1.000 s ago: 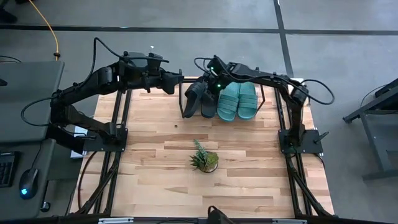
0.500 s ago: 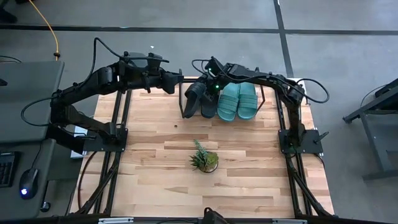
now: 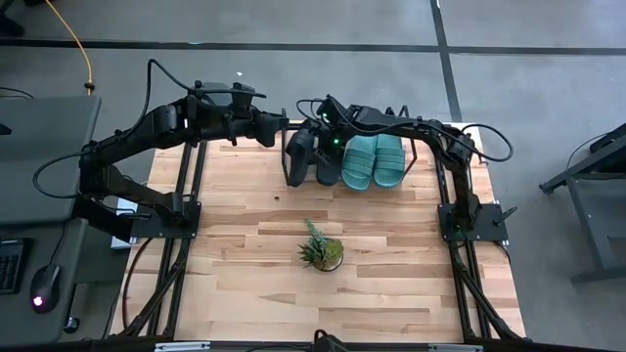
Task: Pick and place slides into the shelf
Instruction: Put the black slipper on the shelf
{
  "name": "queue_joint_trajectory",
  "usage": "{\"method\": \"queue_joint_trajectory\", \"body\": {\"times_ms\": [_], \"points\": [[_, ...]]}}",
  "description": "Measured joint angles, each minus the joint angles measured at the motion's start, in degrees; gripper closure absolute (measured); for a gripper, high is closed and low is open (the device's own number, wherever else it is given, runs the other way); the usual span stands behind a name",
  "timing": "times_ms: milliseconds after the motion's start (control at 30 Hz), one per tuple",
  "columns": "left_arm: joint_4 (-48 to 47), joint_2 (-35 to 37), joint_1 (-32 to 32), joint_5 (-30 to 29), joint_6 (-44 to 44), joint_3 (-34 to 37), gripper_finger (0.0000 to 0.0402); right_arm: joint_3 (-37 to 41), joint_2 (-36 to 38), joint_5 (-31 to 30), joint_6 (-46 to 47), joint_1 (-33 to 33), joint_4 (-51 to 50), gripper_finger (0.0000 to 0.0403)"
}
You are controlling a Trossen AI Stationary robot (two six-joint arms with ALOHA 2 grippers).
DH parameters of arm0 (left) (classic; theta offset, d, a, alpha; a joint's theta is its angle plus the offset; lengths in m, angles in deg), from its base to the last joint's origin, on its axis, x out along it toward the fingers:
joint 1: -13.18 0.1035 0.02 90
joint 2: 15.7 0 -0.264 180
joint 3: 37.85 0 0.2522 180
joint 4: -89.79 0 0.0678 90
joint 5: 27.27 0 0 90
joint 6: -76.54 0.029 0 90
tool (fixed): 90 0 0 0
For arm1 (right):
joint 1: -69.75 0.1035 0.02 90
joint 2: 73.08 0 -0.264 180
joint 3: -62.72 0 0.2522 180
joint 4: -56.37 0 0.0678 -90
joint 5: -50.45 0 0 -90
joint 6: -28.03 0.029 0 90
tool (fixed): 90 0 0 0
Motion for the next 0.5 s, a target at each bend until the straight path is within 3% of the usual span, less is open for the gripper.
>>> {"method": "queue_joint_trajectory", "body": {"times_ms": [233, 500], "points": [[0.00, 0.00, 0.00, -0.01, 0.00, 0.00, 0.0245, 0.00, 0.00, -2.45, 3.30, -0.02, 0.22, 0.0178], [0.02, 0.00, 0.00, -0.02, -0.02, 0.00, 0.0245, -2.29, 0.00, -7.97, 2.84, 0.14, -9.86, 0.0179]]}}
